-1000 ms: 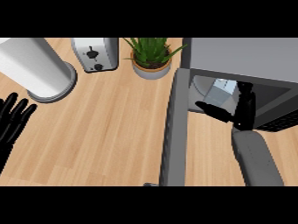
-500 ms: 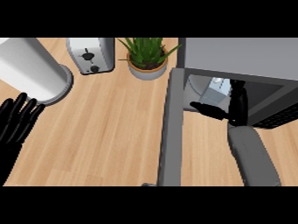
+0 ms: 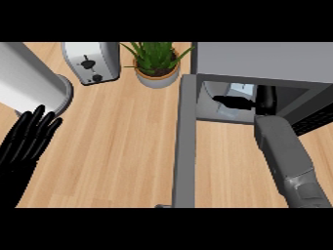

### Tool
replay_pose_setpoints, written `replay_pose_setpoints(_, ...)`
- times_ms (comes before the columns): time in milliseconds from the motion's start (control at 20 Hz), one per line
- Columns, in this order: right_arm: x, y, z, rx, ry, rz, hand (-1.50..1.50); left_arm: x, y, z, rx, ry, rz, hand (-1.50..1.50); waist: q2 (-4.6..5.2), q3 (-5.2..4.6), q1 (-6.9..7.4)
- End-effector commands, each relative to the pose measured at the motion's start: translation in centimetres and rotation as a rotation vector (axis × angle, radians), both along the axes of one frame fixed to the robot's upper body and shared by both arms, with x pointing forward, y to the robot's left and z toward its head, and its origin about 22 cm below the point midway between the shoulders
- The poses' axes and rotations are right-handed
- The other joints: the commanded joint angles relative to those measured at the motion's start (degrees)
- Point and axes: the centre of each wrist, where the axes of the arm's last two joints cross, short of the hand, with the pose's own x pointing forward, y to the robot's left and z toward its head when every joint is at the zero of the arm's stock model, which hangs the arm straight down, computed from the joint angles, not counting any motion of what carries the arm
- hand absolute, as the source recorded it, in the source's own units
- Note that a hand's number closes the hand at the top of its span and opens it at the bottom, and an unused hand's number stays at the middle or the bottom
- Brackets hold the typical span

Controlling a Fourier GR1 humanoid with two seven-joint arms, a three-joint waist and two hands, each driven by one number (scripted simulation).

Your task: Pick up the milk, place it into the microwave and close the microwave

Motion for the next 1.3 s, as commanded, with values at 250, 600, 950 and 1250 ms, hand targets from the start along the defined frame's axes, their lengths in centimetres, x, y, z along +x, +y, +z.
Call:
replay_pose_setpoints(250,-0.8,1.6,-3.0,0.175,0.059,0.107,-1.50,1.7,-0.4,-0.9,0.013,0.046,-0.082,-1.50,-0.60,0.00,-3.11)
replay_pose_setpoints(600,-3.1,3.1,-5.7,0.204,0.068,0.147,-1.50,1.8,-2.6,-4.8,0.122,0.088,-0.254,1.50,-1.29,-0.12,-4.83)
replay_pose_setpoints(950,-7.2,1.4,-8.0,0.205,0.062,0.215,-1.50,3.6,-6.2,-5.8,0.168,0.131,-0.298,1.50,-2.06,-0.24,-7.16)
replay_pose_setpoints(1250,-10.8,-0.5,-6.8,0.205,0.036,0.220,-1.50,5.0,-7.6,-6.1,0.303,0.103,-0.323,1.50,-2.03,-0.25,-7.19)
